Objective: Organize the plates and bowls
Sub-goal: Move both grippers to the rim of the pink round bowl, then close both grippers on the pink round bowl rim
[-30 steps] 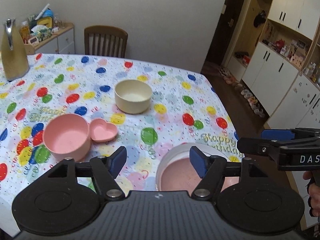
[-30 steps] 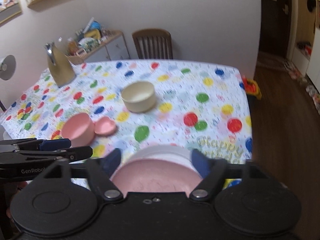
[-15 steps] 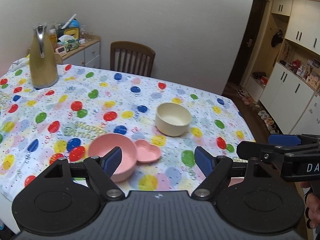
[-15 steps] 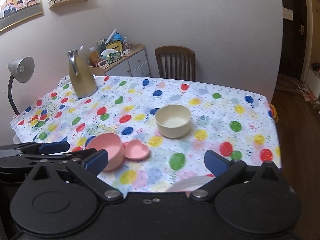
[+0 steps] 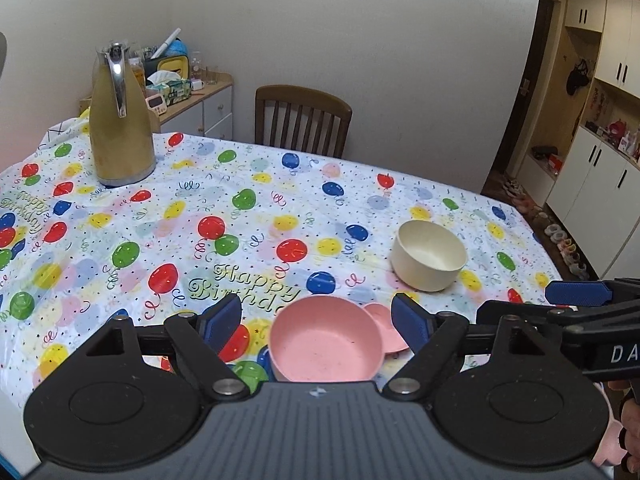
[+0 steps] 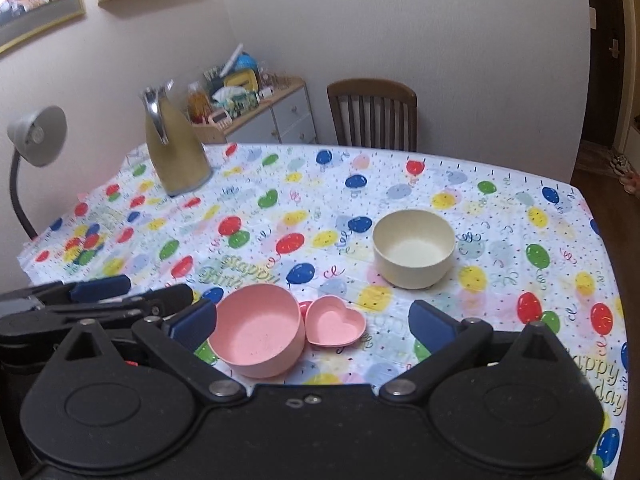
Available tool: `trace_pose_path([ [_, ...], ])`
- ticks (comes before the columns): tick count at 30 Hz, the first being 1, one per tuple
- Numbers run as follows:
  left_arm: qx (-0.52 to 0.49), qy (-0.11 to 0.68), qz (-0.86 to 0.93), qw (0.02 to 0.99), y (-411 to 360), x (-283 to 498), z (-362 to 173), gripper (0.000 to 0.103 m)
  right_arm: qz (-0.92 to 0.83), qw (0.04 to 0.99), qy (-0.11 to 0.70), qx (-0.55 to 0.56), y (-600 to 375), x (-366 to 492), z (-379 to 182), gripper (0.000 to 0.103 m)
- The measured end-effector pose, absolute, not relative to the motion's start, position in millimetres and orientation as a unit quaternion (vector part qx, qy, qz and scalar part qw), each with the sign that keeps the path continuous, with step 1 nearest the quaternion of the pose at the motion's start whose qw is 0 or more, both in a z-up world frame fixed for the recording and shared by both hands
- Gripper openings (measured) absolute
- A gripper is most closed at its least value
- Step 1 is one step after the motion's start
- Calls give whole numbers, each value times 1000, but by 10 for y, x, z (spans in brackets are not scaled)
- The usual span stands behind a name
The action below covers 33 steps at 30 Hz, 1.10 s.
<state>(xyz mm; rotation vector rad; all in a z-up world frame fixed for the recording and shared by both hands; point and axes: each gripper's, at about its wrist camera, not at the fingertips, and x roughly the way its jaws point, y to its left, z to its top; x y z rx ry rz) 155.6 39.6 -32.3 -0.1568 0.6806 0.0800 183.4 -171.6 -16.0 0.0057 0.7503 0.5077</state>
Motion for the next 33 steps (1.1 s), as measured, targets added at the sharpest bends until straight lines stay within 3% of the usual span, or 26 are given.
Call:
trace_pose_path([
  [11,-79,390,34,917,805,1976,-809,82,204,885,418,1,-1260,2121,-650,99],
  [25,-79,437,28,895,914,2249,-1251,82,181,855,486,3,-981,2433,-1142,64],
  [29,-78,446,28,891,936,2287,-1299,81,182,854,487,-11,-926,2470,-1182,61],
  [31,-80,449,22,890,941,2296,-1315,79,185,852,490,-13,-912,2489,-1194,60],
  [33,-81,454,12,887,930,2302,-1326,66,189,849,494,-12,-906,2508,-1213,54],
])
